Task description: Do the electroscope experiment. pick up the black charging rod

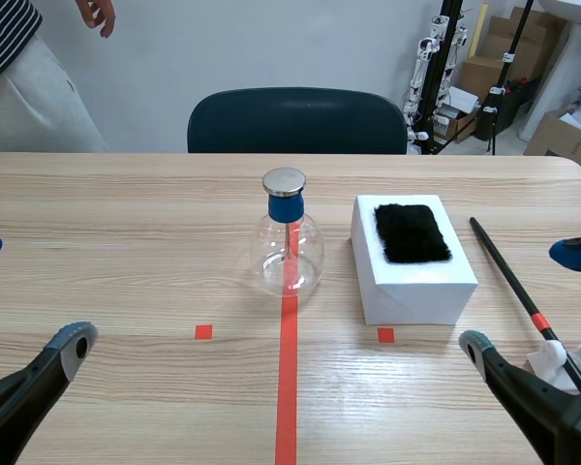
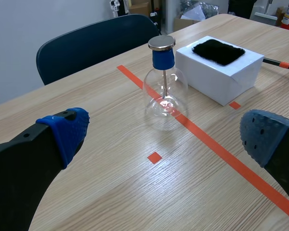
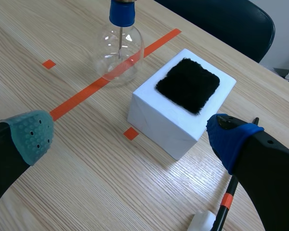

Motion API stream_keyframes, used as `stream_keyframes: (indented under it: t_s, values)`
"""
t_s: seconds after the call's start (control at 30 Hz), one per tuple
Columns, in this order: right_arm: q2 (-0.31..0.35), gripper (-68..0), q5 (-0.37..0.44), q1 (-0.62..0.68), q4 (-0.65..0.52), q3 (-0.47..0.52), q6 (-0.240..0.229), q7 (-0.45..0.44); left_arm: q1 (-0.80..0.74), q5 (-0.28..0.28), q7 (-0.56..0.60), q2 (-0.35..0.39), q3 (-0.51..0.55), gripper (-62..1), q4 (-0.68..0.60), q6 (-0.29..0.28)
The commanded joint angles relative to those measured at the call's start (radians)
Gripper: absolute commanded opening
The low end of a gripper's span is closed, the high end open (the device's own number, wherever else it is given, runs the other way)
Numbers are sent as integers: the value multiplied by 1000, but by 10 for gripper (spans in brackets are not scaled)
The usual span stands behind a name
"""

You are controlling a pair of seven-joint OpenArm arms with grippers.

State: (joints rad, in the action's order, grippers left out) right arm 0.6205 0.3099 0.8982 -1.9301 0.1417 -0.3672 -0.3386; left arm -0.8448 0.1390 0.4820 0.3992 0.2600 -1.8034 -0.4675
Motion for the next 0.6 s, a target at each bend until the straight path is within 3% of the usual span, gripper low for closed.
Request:
stream_keyframes:
  t_s: [0.0,0.57]
  values:
    - [0,4,7,-1,-10,8,0,-14,0,13,15,0,-3,14,-11,2]
    - [0,4,3,-1,-10,8,7,-15,0,13,15,0,-3,14,-11,2]
